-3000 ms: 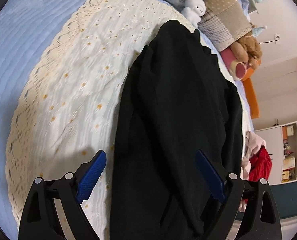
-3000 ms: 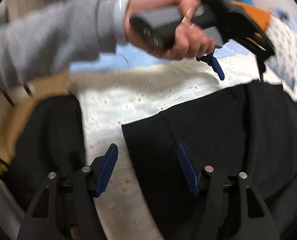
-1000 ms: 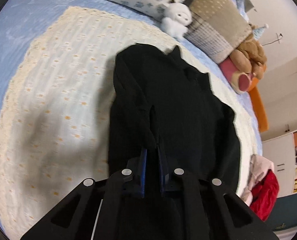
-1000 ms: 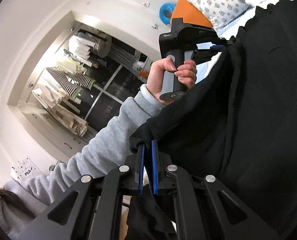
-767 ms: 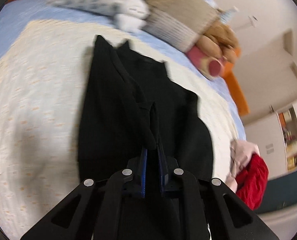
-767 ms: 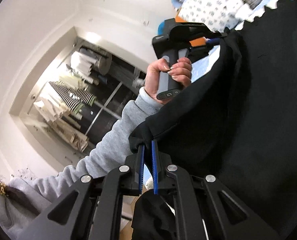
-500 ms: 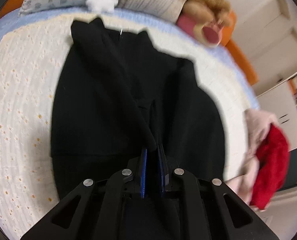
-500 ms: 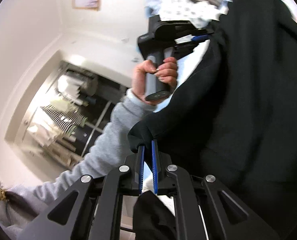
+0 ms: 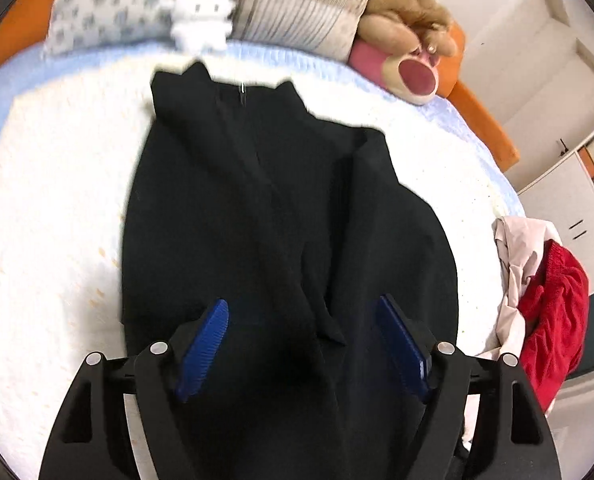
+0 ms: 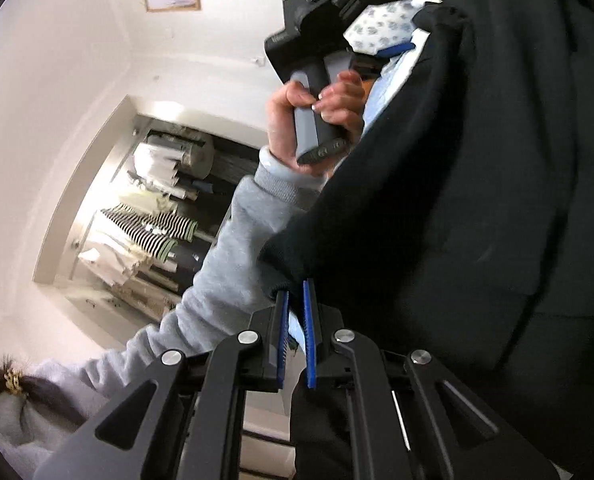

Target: Fold large clothes

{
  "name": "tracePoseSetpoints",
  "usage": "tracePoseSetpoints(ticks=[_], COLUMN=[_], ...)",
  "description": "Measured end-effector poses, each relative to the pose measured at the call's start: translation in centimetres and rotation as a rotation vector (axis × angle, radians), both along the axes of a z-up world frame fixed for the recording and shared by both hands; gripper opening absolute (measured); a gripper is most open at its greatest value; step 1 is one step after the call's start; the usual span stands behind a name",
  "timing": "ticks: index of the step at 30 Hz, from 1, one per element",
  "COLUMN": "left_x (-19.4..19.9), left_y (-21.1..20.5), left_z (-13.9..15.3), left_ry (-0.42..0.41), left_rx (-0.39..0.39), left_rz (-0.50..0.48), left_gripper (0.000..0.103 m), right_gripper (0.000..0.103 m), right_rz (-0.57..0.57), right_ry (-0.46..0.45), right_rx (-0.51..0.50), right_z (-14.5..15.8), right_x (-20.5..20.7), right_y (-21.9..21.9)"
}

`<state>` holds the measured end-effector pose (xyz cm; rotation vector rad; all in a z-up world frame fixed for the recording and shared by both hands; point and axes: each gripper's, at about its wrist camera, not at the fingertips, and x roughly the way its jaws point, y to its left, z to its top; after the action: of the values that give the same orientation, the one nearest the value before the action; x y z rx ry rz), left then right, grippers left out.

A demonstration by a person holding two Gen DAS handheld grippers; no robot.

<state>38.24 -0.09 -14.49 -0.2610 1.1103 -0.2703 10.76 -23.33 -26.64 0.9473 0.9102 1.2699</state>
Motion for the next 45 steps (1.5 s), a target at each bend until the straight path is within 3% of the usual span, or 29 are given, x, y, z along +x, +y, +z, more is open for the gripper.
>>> tracePoseSetpoints(ticks=[2,3,6,8,9,10,11,14,17,20,25,28,31,33,36,38,39,41,42,45], left_x=[0.1,0.2,0.6,0.5,0.4,0.1,-0.1,0.3,1.2,3.0,6.2,8.3,9.9,10.7,11.0,10.9,10.7,10.5,10.7,10.6], left_y=[0.0,-0.1,-0.2,-0.9,-1.4,-1.9,-2.7,-4.1,-6.7,-11.2,-19.3,-24.2,-28.0,-29.7,-30.5,-30.5,-30.4,-30.3,-30.2,-30.2], left_z=[0.4,0.0,-3.0,-5.9,-6.6,-6.9,-6.6,-4.4,-0.5,2.3,2.0,-0.3,-3.3,-5.3,-7.2,-8.0,-7.9,-7.6,-7.6,-6.6], left_ry=[-0.029,-0.025,0.048,0.102,0.107,0.096,0.076,0.089,0.019,-0.024,-0.009,0.038,0.084,0.119,0.160,0.174,0.162,0.166,0.171,0.185], left_rx=[0.041,0.060,0.085,0.150,0.178,0.218,0.262,0.216,0.197,0.223,0.284,0.342,0.478,0.634,0.732,0.755,0.755,0.749,0.751,0.756], left_rz=[0.002,0.003,0.012,0.011,0.004,-0.006,-0.018,-0.032,-0.058,-0.102,-0.166,-0.186,-0.189,-0.154,-0.123,-0.125,-0.124,-0.129,-0.134,-0.156], left_gripper=[0.085,0.086,0.086,0.086,0.086,0.086,0.086,0.085,0.086,0.089,0.089,0.089,0.089,0.089,0.089,0.088,0.087,0.078,0.070,0.042], right_gripper=[0.007,0.007,0.011,0.026,0.048,0.064,0.064,0.065,0.067,0.067,0.067,0.063,0.060,0.059,0.060,0.052,0.039,0.028,0.019,0.007], right_rz=[-0.022,-0.054,-0.107,-0.149,-0.172,-0.202,-0.224,-0.309,-0.384,-0.423,-0.384,-0.351,-0.306,-0.303,-0.297,-0.293,-0.286,-0.281,-0.284,-0.287], right_ry=[-0.010,-0.020,-0.023,-0.077,-0.107,-0.133,-0.163,-0.260,-0.304,-0.277,-0.230,-0.218,-0.201,-0.200,-0.191,-0.199,-0.198,-0.195,-0.196,-0.193], right_rx=[-0.114,-0.231,-0.318,-0.367,-0.392,-0.413,-0.425,-0.523,-0.682,-0.803,-0.876,-0.861,-0.816,-0.825,-0.789,-0.777,-0.768,-0.766,-0.767,-0.752], right_z=[-0.9,-1.6,-2.0,-0.6,0.5,1.5,2.7,5.7,6.6,5.3,1.9,1.2,0.0,-0.6,-1.0,-0.8,-0.8,-0.7,-0.6,0.0], right_x=[-0.3,-0.5,-1.0,-1.7,-1.9,-2.3,-2.4,-3.6,-4.1,-3.2,-1.2,-0.6,-0.4,-0.4,-0.3,-0.2,-0.2,-0.1,-0.1,-0.3], right_y=[0.0,0.0,-0.8,-2.0,-2.7,-3.5,-4.4,-8.3,-11.3,-14.9,-16.2,-15.8,-15.6,-15.5,-15.7,-15.8,-15.9,-16.3,-16.4,-16.8])
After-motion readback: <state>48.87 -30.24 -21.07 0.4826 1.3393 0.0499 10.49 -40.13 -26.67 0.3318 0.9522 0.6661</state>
